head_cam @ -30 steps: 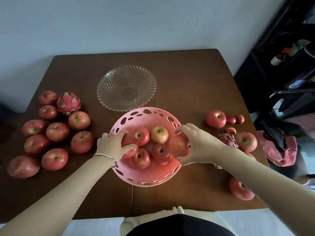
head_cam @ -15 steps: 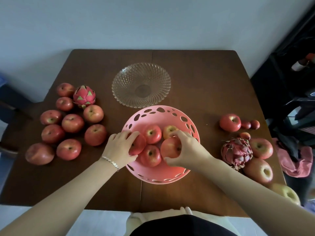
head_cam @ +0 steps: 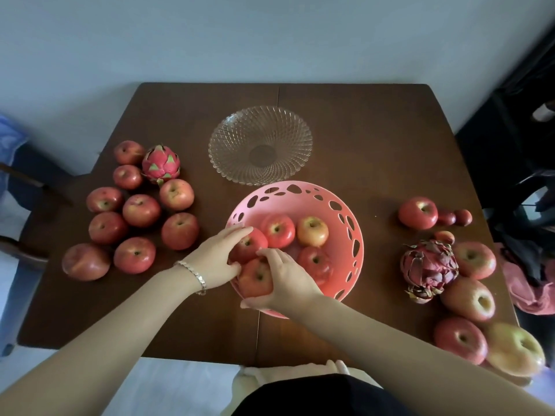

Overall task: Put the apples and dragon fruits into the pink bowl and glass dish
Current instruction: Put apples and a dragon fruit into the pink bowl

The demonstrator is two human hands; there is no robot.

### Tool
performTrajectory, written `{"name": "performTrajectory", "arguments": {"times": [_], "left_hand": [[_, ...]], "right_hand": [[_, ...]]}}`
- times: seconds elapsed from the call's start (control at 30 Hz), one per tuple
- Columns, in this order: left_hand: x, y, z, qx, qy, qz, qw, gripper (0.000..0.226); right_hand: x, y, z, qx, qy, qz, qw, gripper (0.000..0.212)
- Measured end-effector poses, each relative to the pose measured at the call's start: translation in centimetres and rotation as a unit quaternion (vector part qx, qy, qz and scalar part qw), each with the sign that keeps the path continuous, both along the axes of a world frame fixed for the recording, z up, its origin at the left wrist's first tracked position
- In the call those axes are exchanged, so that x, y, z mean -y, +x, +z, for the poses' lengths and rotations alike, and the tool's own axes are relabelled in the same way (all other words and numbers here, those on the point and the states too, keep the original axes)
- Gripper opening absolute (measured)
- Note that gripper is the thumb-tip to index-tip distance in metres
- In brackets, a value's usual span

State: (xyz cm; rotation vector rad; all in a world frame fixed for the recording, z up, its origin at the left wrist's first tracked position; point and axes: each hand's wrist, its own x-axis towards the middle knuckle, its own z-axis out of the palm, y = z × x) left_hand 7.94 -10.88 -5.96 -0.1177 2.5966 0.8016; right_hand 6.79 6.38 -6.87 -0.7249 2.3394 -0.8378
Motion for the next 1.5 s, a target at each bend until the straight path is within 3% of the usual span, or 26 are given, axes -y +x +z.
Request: {"name": "performTrajectory", "arguments": {"times": [0.1, 0.2, 0.27, 0.33, 0.43, 0.57, 0.63, 0.7, 0.83, 0.93, 1.03, 1.13, 1.3, 1.4, 1.5], "left_hand": [[-0.9, 1.5, 0.3, -0.090, 0.031, 0.060, 0.994, 0.055], [-2.7, 2.5, 1.4, -0.122, 0.021, 0.085, 0.989, 0.069], [-3.9, 2.8, 1.9, -0.093, -0.022, 0.077, 0.992, 0.078], [-4.9, 3.0, 1.8, -0.045, -0.093, 0.038, 0.994, 0.084], [-6.2, 3.0, 1.2, -0.030, -0.169, 0.013, 0.985, 0.078], [-9.3, 2.3, 0.8, -0.005, -0.180, 0.010, 0.984, 0.071], [-8.8, 2.5, 0.9, 0.006, -0.196, 0.018, 0.980, 0.072], [-8.7, 2.7, 0.9, 0.008, -0.223, 0.004, 0.975, 0.073], [-7.9, 3.1, 0.8, 0.002, -0.234, 0.020, 0.972, 0.072], [-7.8, 3.0, 0.7, 0.013, -0.238, 0.016, 0.971, 0.072], [-7.8, 2.9, 0.7, 0.014, -0.230, 0.021, 0.973, 0.072], [-7.6, 3.0, 0.7, 0.005, -0.223, 0.030, 0.974, 0.071], [-7.6, 2.8, 0.7, 0.001, -0.221, 0.024, 0.975, 0.071], [-7.5, 2.9, 0.6, 0.000, -0.229, 0.019, 0.973, 0.072], [-7.4, 3.0, 0.7, -0.002, -0.227, 0.022, 0.974, 0.073]], "right_hand": [[-0.3, 0.6, -0.2, 0.026, 0.012, -0.014, 0.999, 0.098], [-0.5, 0.8, -0.6, 0.073, 0.001, -0.019, 0.997, 0.104], [-1.2, 0.4, -0.1, 0.086, -0.035, -0.026, 0.995, 0.103], [-2.5, -0.5, 0.8, 0.101, -0.042, -0.004, 0.994, 0.091], [-6.6, -1.8, 2.8, 0.066, 0.020, 0.041, 0.997, 0.075], [-15.6, -2.1, 4.3, -0.008, 0.087, -0.036, 0.996, 0.046], [-18.2, -1.8, 4.5, -0.009, 0.170, 0.021, 0.985, 0.043], [-20.9, -1.1, 4.2, -0.041, 0.268, 0.127, 0.954, 0.046], [-23.5, -0.9, 1.2, -0.111, 0.466, 0.313, 0.820, 0.056], [-24.5, -1.0, -0.6, -0.138, 0.510, 0.320, 0.786, 0.038], [-24.9, -1.2, -1.4, -0.155, 0.524, 0.335, 0.768, 0.036], [-23.9, -1.2, 0.0, -0.144, 0.499, 0.329, 0.789, 0.054], [-18.7, -1.6, 6.0, -0.070, 0.327, 0.177, 0.926, 0.091], [-14.3, -2.5, 7.6, -0.062, 0.201, 0.120, 0.970, 0.086], [-9.9, -3.2, 6.3, -0.063, 0.155, 0.111, 0.980, 0.085]]}}
